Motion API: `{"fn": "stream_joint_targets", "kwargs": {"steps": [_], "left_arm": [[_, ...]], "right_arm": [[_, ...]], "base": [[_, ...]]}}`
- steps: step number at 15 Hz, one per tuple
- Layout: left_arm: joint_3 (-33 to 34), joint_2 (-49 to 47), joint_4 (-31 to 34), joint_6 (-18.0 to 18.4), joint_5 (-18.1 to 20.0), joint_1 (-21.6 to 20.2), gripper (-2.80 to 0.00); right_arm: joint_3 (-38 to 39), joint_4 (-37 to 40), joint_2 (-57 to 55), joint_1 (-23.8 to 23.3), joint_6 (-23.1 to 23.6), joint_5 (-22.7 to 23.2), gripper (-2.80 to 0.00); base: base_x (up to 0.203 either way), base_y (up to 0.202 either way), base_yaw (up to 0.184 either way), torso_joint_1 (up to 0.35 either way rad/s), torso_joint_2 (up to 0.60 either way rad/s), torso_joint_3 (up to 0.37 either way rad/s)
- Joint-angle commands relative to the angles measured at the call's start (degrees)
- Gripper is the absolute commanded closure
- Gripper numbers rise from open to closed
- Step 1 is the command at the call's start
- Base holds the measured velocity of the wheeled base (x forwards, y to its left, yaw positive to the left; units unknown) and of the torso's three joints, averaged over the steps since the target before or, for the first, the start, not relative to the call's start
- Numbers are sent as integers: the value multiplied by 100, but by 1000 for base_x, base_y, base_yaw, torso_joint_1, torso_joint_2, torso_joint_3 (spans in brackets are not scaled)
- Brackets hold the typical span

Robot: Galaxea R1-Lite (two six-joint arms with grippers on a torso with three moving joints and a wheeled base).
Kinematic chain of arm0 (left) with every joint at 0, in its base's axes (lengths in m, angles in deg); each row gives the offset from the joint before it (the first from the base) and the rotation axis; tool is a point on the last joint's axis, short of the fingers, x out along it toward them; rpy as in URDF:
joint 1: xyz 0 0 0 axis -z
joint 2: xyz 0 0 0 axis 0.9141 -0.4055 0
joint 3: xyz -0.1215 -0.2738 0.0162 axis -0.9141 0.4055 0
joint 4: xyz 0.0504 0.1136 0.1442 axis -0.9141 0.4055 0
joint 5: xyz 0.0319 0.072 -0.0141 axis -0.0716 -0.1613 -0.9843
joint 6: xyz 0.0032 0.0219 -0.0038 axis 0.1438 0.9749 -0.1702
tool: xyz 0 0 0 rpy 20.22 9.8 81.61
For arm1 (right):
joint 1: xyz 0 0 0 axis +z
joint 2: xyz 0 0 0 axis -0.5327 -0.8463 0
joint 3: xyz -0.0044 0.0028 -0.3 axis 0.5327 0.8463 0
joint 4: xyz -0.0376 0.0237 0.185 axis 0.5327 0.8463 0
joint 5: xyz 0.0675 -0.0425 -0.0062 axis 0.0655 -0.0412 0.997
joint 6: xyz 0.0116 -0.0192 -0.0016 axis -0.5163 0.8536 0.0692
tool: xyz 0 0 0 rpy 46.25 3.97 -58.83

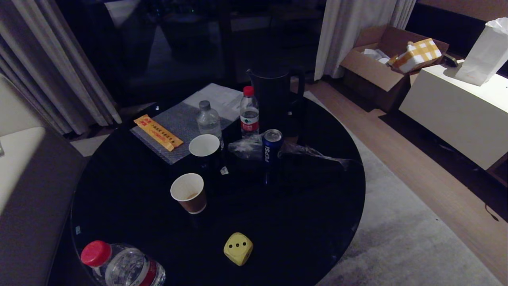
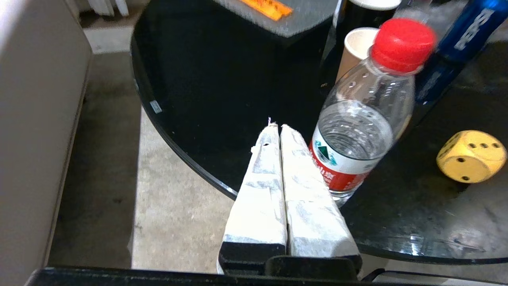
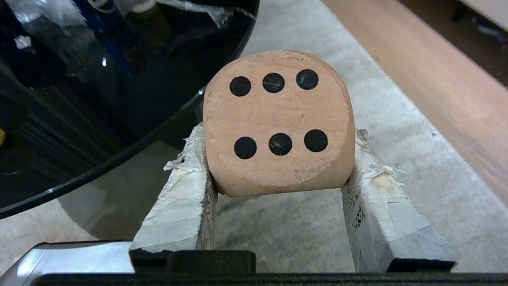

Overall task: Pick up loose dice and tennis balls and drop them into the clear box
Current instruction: Put the toys in the box

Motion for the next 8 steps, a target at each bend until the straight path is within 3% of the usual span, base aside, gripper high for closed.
{"fn": "stream_joint_targets", "kwargs": {"steps": [1, 8], "left_arm": [[9, -9, 0, 1, 1, 0, 0], [9, -9, 0, 1, -6, 0, 0]], "right_arm": [[0, 2, -10, 2, -1, 0, 0], [0, 2, -10, 2, -1, 0, 0]], "base": [[0, 0, 0, 2, 6, 205], [0, 0, 0, 3, 0, 205]]}}
